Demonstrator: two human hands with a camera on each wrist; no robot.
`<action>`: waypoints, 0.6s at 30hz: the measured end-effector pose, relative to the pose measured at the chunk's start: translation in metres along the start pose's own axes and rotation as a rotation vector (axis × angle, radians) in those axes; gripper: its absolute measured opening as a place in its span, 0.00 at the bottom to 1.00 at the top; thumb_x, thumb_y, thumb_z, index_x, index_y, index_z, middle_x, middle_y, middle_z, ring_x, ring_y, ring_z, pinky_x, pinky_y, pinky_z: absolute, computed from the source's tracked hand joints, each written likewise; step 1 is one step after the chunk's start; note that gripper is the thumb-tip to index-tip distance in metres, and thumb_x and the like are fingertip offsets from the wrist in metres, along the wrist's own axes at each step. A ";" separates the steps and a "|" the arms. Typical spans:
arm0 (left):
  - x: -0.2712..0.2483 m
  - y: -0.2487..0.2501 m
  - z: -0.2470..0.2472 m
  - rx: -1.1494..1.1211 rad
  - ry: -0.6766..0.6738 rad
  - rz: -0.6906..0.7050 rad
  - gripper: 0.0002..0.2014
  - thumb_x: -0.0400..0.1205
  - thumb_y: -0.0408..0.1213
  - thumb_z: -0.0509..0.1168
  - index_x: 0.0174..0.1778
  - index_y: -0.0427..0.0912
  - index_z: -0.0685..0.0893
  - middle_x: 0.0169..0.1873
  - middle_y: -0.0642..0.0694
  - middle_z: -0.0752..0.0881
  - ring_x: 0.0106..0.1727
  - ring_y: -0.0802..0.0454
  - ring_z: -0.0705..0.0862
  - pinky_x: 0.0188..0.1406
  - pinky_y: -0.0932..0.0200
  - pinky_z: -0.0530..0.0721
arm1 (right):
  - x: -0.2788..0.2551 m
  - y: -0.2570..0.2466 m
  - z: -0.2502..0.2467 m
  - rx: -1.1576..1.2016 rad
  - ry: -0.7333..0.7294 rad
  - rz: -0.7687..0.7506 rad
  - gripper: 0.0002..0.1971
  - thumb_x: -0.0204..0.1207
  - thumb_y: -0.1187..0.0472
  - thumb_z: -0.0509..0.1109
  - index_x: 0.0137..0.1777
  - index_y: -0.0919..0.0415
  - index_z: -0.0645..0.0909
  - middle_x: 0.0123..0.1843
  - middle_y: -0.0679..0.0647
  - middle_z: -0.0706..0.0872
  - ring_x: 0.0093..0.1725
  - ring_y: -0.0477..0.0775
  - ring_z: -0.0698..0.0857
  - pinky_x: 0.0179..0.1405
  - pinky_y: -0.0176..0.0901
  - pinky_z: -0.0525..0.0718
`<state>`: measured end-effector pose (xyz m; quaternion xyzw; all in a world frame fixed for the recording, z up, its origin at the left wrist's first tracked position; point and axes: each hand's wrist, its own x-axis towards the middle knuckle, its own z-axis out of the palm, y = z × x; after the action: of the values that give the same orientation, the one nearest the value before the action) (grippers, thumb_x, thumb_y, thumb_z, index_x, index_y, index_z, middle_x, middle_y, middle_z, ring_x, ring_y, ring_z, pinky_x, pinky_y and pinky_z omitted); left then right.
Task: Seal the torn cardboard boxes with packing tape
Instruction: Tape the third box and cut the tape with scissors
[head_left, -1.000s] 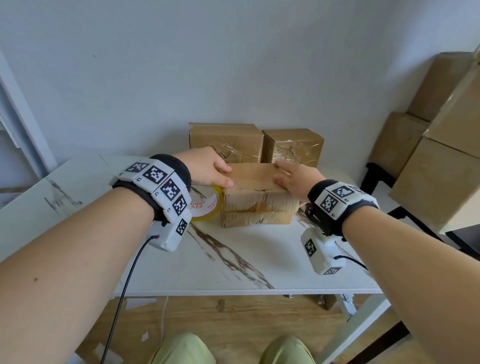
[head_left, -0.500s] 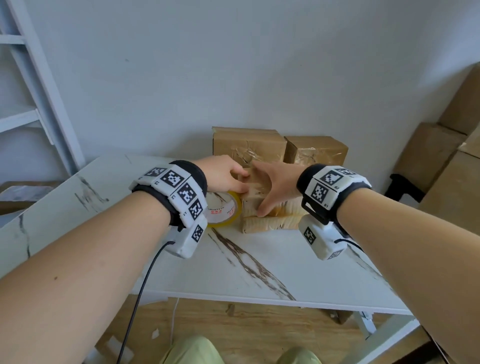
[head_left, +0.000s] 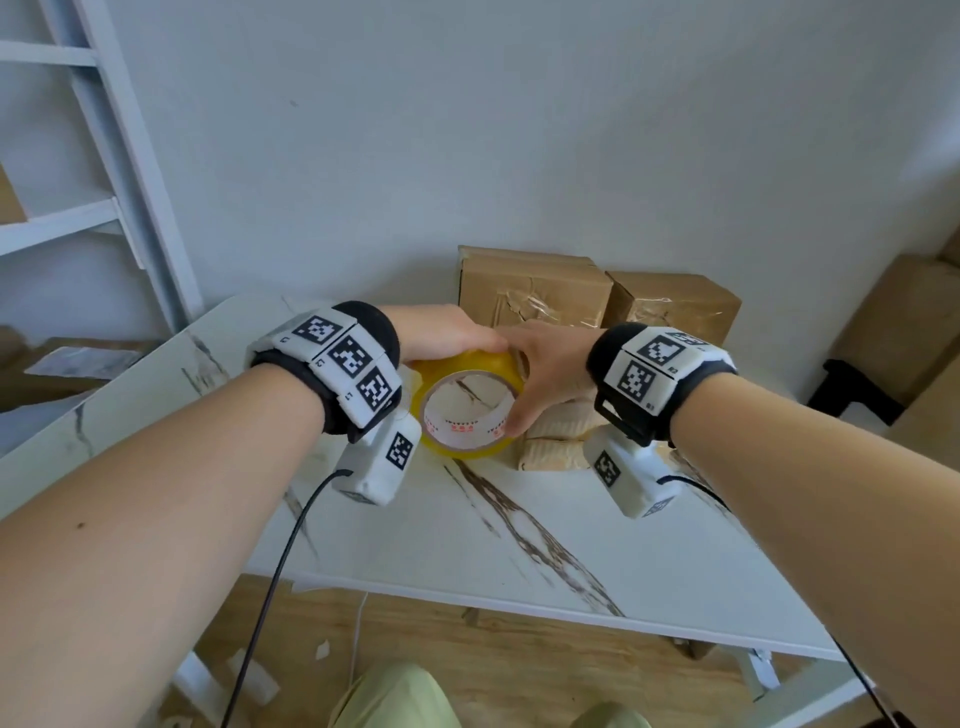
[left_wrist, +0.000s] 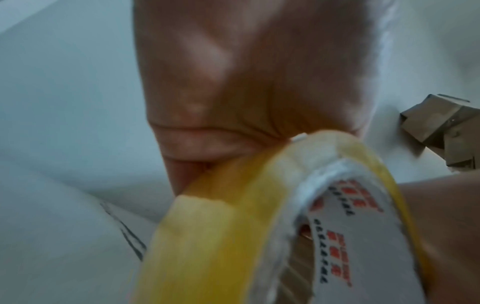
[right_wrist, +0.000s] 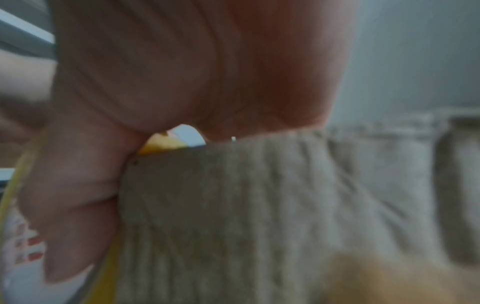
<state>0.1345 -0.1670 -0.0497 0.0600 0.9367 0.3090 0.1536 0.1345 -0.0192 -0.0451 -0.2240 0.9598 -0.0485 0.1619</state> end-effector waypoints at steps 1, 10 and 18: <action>0.001 -0.002 0.000 -0.011 0.002 0.001 0.19 0.81 0.58 0.59 0.45 0.45 0.83 0.45 0.43 0.88 0.45 0.47 0.86 0.49 0.58 0.82 | -0.002 0.003 0.000 -0.001 -0.005 -0.008 0.43 0.57 0.45 0.83 0.73 0.46 0.69 0.69 0.47 0.72 0.67 0.54 0.74 0.69 0.52 0.74; 0.002 -0.012 -0.003 0.289 0.002 0.005 0.25 0.79 0.59 0.62 0.33 0.38 0.79 0.31 0.46 0.79 0.32 0.50 0.76 0.37 0.58 0.73 | -0.007 0.011 0.000 -0.118 0.035 -0.004 0.50 0.59 0.41 0.80 0.80 0.49 0.60 0.79 0.47 0.62 0.76 0.52 0.65 0.74 0.50 0.69; -0.003 -0.020 -0.006 0.280 0.050 0.013 0.25 0.78 0.59 0.63 0.24 0.44 0.72 0.24 0.48 0.74 0.26 0.52 0.72 0.33 0.58 0.68 | -0.004 0.006 0.008 -0.150 0.023 -0.006 0.49 0.52 0.46 0.85 0.75 0.44 0.65 0.70 0.49 0.67 0.70 0.53 0.69 0.68 0.54 0.75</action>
<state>0.1349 -0.1869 -0.0568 0.0793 0.9737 0.1778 0.1182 0.1381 -0.0116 -0.0523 -0.2375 0.9620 0.0206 0.1333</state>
